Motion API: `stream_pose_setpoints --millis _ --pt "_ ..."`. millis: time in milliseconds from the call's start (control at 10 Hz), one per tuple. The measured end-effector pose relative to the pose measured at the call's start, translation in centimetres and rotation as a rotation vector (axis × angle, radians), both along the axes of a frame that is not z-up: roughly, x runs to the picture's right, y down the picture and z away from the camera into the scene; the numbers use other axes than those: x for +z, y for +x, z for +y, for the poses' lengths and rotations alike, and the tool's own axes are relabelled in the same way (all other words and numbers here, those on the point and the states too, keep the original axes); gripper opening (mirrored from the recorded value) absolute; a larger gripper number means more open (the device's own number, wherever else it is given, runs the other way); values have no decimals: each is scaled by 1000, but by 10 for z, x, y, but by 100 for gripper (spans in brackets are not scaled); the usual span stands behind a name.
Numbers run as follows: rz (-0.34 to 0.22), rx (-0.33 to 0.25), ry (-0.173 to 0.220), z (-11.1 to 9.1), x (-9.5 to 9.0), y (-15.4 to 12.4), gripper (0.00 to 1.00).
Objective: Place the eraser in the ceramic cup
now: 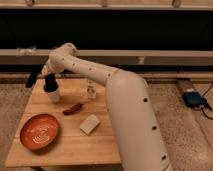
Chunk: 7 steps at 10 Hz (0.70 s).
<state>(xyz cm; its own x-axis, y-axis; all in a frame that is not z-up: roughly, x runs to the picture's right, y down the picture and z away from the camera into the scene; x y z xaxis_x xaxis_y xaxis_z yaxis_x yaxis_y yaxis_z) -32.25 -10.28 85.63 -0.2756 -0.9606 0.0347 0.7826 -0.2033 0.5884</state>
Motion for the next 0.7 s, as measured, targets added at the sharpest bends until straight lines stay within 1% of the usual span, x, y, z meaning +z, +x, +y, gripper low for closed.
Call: stream_pose_setpoints --millis 200,300,400,700 --pt "-18 9 -3 -3 -6 3 80" --pt "-41 2 -15 -4 -13 6 80" --pt "-54 -1 -24 -6 -17 10 80" --pt "-60 -5 -26 -5 -19 8 80"
